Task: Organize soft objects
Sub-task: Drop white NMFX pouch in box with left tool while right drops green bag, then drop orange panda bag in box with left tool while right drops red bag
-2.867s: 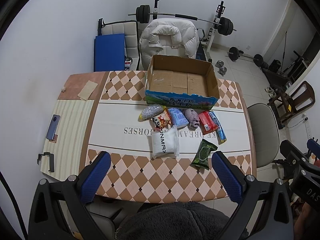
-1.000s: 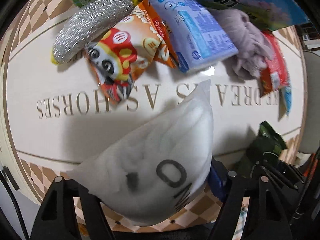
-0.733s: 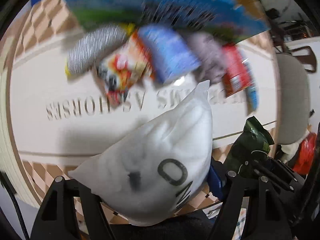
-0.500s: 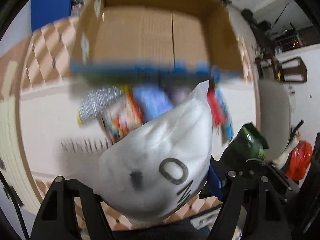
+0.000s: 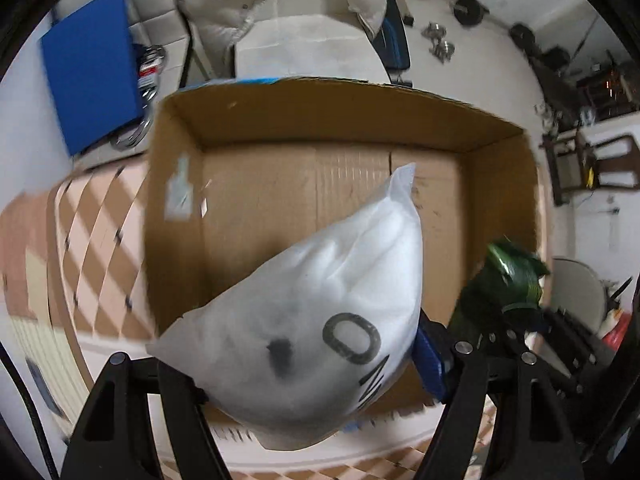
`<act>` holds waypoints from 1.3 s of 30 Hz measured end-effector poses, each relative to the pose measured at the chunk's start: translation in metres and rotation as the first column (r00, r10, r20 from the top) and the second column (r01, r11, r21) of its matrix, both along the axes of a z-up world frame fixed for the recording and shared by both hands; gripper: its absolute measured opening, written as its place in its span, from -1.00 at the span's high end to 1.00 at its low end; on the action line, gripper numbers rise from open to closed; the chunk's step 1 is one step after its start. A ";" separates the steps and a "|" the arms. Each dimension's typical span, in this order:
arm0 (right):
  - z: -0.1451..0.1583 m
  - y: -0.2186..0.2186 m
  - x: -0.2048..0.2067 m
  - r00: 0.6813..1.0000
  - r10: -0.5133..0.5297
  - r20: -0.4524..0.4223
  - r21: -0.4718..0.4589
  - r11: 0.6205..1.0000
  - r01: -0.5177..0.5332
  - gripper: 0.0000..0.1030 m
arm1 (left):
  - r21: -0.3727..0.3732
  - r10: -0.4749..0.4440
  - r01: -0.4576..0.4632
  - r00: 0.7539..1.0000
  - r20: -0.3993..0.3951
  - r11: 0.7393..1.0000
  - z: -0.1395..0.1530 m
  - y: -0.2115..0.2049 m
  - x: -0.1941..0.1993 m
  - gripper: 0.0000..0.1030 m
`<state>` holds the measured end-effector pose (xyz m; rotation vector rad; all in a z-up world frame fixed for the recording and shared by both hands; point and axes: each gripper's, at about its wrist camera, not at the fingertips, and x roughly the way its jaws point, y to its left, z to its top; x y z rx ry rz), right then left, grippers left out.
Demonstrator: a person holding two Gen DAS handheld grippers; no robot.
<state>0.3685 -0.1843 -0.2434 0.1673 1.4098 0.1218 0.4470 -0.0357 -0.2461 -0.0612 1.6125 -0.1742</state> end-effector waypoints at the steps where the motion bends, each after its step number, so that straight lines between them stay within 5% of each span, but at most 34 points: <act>1: -0.014 0.002 0.020 1.000 0.018 -0.008 -0.018 1.000 -0.018 0.34 | 0.012 -0.014 0.014 1.000 -0.008 1.000 -0.010 -0.004 0.009 -0.44; 6: -0.068 0.014 0.072 0.995 0.070 -0.075 -0.025 0.997 -0.072 0.34 | 0.010 -0.055 0.056 0.996 -0.073 0.998 -0.056 -0.023 0.037 -0.23; 15: -0.116 0.017 0.117 0.984 0.101 -0.143 -0.011 0.995 -0.104 0.33 | -0.048 0.005 -0.011 0.993 -0.120 0.999 -0.084 -0.019 0.064 -0.29; 19: -0.112 0.023 0.134 0.982 0.122 -0.145 0.015 0.992 -0.122 0.27 | -0.058 0.029 -0.037 0.990 -0.137 0.998 -0.078 -0.014 0.061 -0.29; 23: -0.111 0.027 0.147 0.974 0.141 -0.177 0.024 0.990 -0.139 -0.48 | -0.055 0.055 -0.063 0.990 -0.131 0.997 -0.067 -0.009 0.056 -0.29; 26: -0.103 0.028 0.146 0.973 0.144 -0.180 0.007 0.989 -0.145 -0.76 | -0.021 0.039 -0.041 0.996 -0.086 0.999 -0.048 -0.008 0.051 -0.62; 32: -0.075 0.025 0.127 0.980 0.133 -0.150 -0.041 0.989 -0.141 -1.00 | 0.023 0.044 -0.044 0.999 0.030 0.999 0.001 0.002 0.031 -0.97; 39: -0.007 0.036 0.069 0.984 0.175 0.026 -0.113 0.979 -0.171 -1.00 | 0.024 0.093 -0.098 0.984 0.149 0.995 0.058 0.008 -0.016 -0.97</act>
